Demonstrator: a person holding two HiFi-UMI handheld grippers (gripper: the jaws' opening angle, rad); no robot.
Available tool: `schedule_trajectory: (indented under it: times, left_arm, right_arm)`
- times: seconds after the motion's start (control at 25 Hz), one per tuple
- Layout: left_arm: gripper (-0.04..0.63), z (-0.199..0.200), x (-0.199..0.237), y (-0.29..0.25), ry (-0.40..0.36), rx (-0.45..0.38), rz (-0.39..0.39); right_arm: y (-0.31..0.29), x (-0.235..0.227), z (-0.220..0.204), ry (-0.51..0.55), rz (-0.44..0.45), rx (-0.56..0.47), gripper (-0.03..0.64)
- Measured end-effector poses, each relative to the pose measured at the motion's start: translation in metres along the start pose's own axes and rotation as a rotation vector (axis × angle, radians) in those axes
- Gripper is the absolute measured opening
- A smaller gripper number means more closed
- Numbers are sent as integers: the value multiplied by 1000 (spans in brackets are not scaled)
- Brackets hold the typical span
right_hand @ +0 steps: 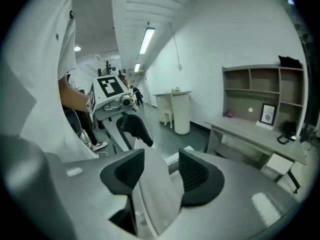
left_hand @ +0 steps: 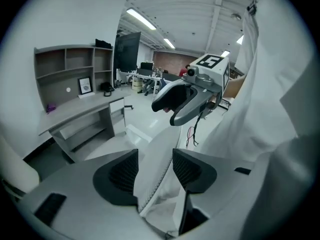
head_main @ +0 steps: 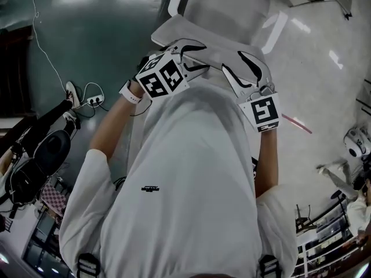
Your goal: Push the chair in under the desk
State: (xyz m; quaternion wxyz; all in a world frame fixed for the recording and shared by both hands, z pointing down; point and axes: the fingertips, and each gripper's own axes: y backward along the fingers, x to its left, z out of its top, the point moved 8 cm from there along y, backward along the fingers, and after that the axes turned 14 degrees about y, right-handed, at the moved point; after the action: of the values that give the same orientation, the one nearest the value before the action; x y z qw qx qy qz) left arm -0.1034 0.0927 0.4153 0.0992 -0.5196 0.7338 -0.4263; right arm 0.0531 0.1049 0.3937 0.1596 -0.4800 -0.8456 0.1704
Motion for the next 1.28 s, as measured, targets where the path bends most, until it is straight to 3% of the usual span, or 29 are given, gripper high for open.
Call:
schedule_trajectory:
  times: [0.24, 0.56, 0.76, 0.92, 1.08, 1.28]
  left_arm:
    - [221, -17, -1, -23, -76, 129, -28]
    - [221, -37, 2, -41, -178, 279, -13]
    - [221, -42, 8, -52, -214, 367, 26]
    - [218, -42, 10, -54, -212, 378, 47]
    - [198, -46, 8, -57, -214, 429, 39]
    - [170, -47, 8, -57, -270, 410, 51]
  right_arm:
    - [-19, 20, -26, 38, 199, 136, 218]
    - [-37, 38, -52, 98, 295, 259, 224]
    - [-40, 39, -76, 143, 321, 376, 225]
    - [-43, 40, -93, 204, 264, 466, 222]
    - [-48, 59, -104, 419, 236, 544, 80]
    - [-50, 54, -105, 416, 264, 540, 75]
